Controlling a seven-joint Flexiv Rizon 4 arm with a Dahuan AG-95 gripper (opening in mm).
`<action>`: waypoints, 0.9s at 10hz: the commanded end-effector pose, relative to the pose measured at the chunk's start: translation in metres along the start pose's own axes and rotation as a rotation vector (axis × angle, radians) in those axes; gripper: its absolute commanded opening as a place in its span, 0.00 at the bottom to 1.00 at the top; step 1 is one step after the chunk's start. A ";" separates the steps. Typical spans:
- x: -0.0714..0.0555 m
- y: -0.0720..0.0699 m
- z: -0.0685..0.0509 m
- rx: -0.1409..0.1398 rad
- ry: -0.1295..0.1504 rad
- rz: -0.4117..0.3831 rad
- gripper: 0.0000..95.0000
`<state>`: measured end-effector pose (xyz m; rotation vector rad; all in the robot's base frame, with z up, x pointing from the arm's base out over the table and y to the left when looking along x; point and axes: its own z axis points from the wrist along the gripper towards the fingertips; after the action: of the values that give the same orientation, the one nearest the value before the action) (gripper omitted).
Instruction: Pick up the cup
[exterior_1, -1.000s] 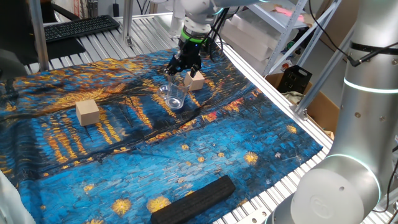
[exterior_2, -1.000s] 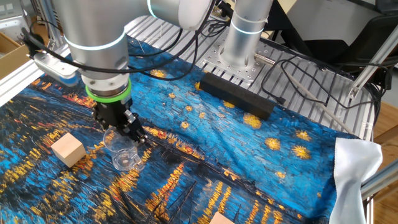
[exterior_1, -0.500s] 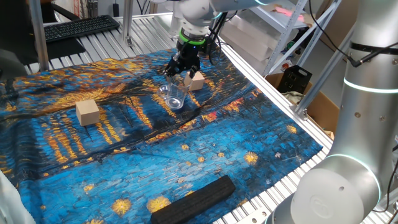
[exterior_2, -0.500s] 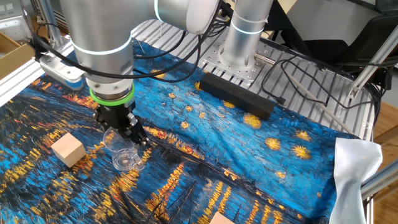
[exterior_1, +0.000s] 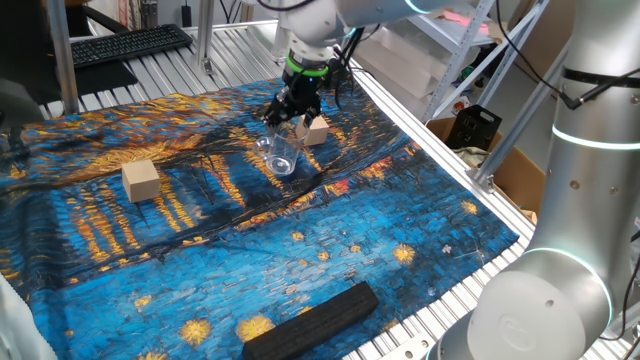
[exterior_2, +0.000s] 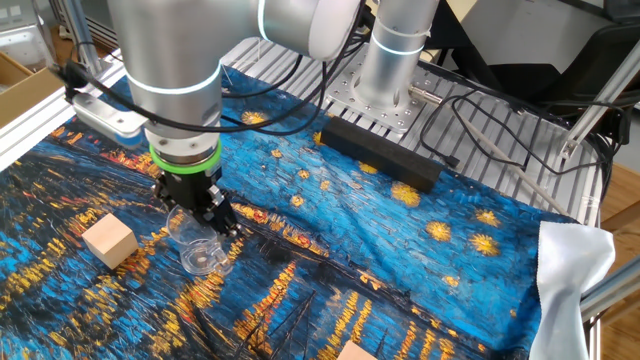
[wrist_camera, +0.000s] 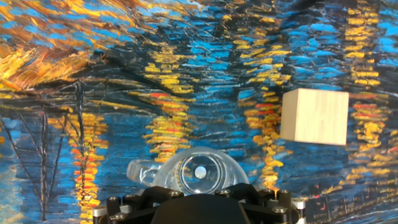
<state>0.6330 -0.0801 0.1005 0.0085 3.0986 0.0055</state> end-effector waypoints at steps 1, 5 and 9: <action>-0.002 0.000 0.001 0.001 0.002 -0.002 1.00; -0.004 -0.001 0.003 -0.008 -0.009 -0.066 0.00; -0.007 0.000 -0.008 -0.019 -0.007 -0.063 0.00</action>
<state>0.6411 -0.0807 0.1093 -0.0809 3.0760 0.0331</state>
